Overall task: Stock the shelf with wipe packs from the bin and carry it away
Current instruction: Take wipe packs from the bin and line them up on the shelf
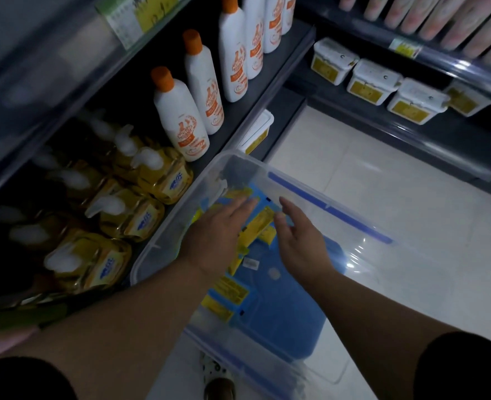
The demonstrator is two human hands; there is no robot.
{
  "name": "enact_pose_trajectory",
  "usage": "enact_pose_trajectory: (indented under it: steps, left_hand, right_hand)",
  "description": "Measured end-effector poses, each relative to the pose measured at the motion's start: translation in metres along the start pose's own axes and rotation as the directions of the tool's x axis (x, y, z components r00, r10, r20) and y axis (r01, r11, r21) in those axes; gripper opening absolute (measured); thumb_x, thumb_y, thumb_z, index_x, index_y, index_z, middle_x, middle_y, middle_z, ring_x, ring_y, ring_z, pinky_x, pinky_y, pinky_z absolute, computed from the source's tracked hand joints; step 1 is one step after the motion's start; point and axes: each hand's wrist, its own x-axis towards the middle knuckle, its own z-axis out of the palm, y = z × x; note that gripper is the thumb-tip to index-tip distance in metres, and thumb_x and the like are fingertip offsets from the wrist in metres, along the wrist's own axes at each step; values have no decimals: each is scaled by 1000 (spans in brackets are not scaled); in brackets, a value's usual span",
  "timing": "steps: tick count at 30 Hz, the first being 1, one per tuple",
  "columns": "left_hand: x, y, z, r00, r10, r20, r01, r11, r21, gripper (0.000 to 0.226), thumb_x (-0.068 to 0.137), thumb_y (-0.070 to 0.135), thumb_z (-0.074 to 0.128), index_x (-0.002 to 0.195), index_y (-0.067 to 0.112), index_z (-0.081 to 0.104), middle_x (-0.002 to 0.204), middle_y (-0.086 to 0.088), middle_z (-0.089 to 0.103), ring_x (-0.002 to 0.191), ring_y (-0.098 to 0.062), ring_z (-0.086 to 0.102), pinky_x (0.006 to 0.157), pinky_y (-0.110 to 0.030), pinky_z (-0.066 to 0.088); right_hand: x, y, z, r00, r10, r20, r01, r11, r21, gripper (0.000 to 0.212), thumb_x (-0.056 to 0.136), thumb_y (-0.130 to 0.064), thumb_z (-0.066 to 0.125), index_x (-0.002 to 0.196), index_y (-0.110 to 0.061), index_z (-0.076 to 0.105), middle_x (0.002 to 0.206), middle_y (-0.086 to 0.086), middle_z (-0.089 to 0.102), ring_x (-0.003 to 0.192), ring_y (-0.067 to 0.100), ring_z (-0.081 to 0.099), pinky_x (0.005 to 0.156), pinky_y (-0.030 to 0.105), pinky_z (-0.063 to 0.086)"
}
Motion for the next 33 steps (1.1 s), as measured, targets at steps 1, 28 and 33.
enact_pose_trajectory:
  steps: [1,28,33]
  left_hand:
    - [-6,2,3,997,73,-36,-74,997,-26,58,81,-1,34,135,9,52,138,-10,54,119,-28,58,93,-38,51]
    - [-10,-5,-9,996,-86,-20,77,951,-300,39,92,23,60,131,25,56,116,-5,66,107,-28,59,93,-33,43]
    - [-5,-16,-5,980,-164,-109,127,950,-287,46,92,19,61,135,30,51,116,-5,65,105,-28,59,87,-40,50]
  right_hand:
    - [1,-4,0,994,102,40,-107,981,162,40,97,-46,43,134,-34,48,128,-5,57,109,15,62,96,38,50]
    - [15,3,-14,993,120,-12,-119,991,53,32,102,-32,38,117,-21,65,115,-1,67,111,18,59,95,28,44]
    - [25,21,-7,990,-128,64,140,956,-257,36,101,-21,41,136,-21,51,136,2,55,126,20,48,99,20,32]
